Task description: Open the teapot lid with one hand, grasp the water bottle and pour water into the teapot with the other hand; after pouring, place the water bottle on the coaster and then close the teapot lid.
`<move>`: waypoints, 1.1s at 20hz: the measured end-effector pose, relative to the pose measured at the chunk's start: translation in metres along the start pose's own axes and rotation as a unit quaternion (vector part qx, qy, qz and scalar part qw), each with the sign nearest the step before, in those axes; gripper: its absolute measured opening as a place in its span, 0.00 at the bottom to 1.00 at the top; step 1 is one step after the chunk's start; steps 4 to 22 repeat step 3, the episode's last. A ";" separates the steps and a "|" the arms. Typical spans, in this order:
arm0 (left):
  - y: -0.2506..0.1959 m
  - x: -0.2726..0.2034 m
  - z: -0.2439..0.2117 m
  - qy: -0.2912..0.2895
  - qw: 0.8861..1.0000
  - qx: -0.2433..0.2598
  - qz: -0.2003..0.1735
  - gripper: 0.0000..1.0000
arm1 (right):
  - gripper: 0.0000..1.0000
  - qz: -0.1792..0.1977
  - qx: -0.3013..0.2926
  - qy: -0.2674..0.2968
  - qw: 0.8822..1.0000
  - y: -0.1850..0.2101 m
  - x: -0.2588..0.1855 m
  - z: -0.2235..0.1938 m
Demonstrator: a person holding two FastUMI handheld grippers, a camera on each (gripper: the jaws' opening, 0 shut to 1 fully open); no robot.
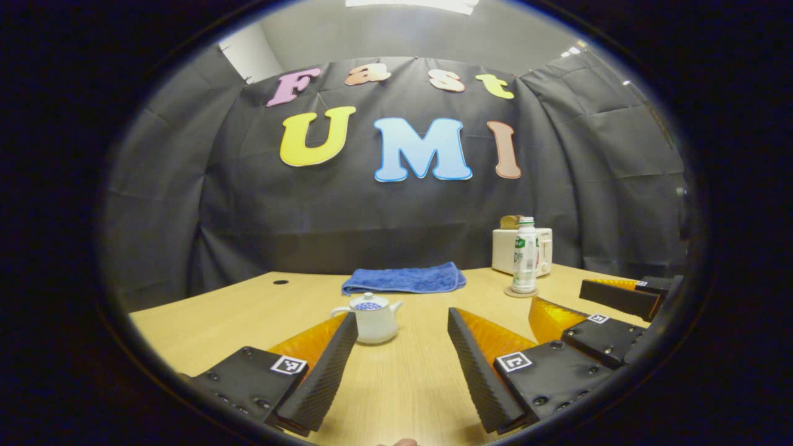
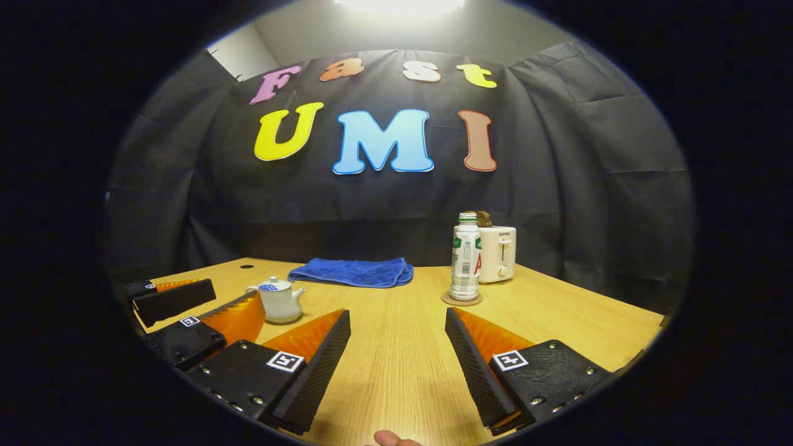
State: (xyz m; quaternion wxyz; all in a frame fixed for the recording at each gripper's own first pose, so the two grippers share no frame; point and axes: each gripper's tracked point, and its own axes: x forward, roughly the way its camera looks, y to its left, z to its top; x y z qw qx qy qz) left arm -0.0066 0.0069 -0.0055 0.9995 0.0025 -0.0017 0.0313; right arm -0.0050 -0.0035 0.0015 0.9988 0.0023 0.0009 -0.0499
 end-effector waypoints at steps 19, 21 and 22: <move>-0.001 0.001 0.000 0.001 1.000 -0.001 0.005 0.99 | 0.95 0.001 0.001 0.000 1.000 0.000 -0.003 -0.001; -0.001 0.001 0.000 0.001 1.000 -0.001 0.005 0.99 | 0.95 0.001 0.001 0.000 1.000 0.000 -0.003 -0.001; -0.001 0.001 0.000 0.001 1.000 -0.001 0.005 0.99 | 0.95 0.001 0.001 0.000 1.000 0.000 -0.003 -0.001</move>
